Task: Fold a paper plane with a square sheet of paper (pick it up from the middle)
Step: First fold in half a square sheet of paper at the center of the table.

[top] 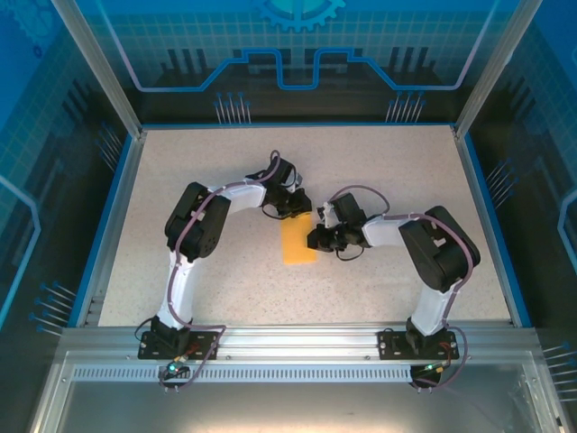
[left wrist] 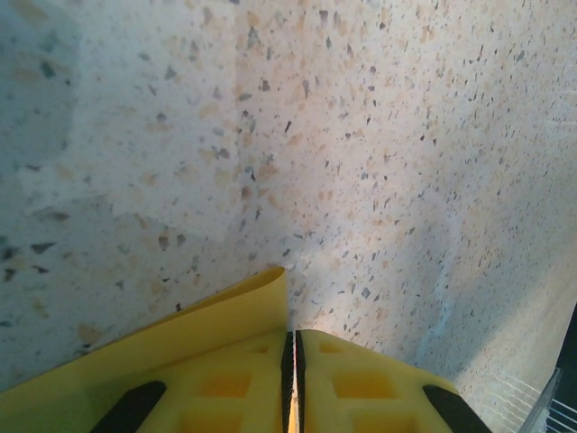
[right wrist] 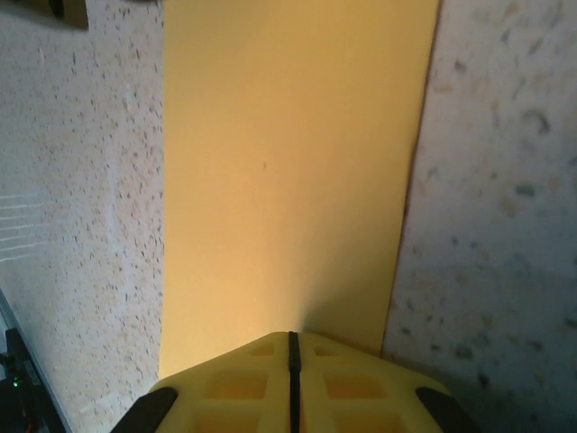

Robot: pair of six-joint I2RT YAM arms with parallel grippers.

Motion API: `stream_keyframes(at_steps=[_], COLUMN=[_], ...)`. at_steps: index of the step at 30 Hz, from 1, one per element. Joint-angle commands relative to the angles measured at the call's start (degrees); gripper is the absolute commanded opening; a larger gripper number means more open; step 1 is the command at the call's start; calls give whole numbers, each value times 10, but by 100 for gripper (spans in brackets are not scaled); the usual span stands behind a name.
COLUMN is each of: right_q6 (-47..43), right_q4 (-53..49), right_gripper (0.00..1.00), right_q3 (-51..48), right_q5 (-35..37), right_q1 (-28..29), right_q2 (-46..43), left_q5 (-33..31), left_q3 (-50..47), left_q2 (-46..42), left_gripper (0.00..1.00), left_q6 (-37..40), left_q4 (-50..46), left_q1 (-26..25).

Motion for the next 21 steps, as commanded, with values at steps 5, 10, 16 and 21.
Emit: stream_keyframes(at_steps=[5, 10, 16, 21], right_q6=[-13, -15, -17, -17], right_q4=[-162, -176, -190, -191], right_gripper=[9, 9, 9, 10], right_q3=[-41, -56, -67, -60], right_q5=[2, 5, 9, 8], right_q1=[17, 18, 19, 19], right_q2=[-6, -9, -20, -28], left_q5=[-53, -45, -47, -38], left_q3=[18, 29, 41, 34], left_q2=[24, 21, 29, 39], left_gripper=[15, 16, 17, 17], left_q6=[17, 21, 24, 24], left_q4=[-17, -16, -20, -20], left_q1=[14, 15, 15, 15])
